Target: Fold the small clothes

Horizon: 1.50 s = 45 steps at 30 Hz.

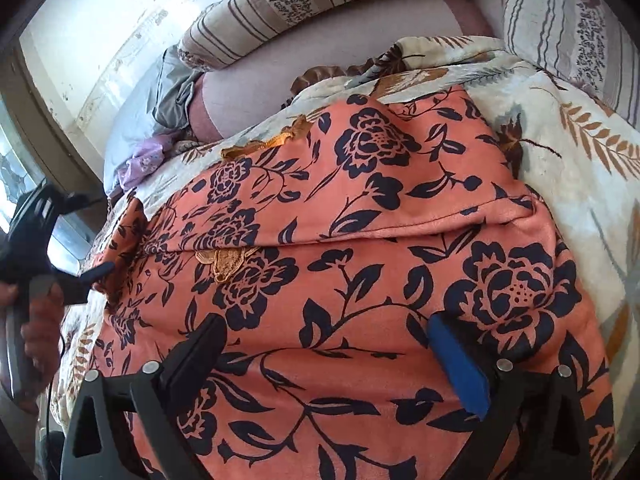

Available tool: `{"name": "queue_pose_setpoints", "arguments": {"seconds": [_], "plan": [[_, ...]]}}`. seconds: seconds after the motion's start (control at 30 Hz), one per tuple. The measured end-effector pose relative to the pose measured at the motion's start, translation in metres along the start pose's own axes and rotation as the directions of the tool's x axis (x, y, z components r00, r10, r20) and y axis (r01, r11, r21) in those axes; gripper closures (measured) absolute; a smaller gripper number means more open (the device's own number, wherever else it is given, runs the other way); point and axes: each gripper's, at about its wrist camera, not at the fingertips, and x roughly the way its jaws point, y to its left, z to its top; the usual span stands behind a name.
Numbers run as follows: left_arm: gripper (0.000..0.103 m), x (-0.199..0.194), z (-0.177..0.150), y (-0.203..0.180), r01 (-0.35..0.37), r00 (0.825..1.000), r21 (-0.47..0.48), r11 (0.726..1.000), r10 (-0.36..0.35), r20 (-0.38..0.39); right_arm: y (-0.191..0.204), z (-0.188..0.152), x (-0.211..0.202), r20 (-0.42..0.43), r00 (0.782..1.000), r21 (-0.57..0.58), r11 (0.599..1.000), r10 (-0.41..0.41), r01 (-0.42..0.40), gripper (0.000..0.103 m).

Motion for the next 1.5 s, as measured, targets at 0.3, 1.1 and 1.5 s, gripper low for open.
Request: {"name": "queue_pose_setpoints", "arguments": {"seconds": [0.3,1.1,1.5], "plan": [[0.096,0.029,0.010,0.009,-0.173,0.979,-0.005,0.985,0.172,-0.109,-0.002,0.004,0.005,0.005,1.000,0.016,1.000,0.016,-0.016,0.001],[0.093,-0.014,-0.061,0.038,-0.198,0.979,0.134,0.971,0.190,0.067,-0.095,0.110,-0.018,0.032,0.998,0.301,0.953,-0.057,0.045,0.001],[0.092,-0.025,-0.074,0.055,-0.140,0.986,0.216,0.966,0.116,0.117,-0.070,0.131,0.046,-0.123,0.836,-0.225,0.836,-0.534,0.501,0.092]]}}
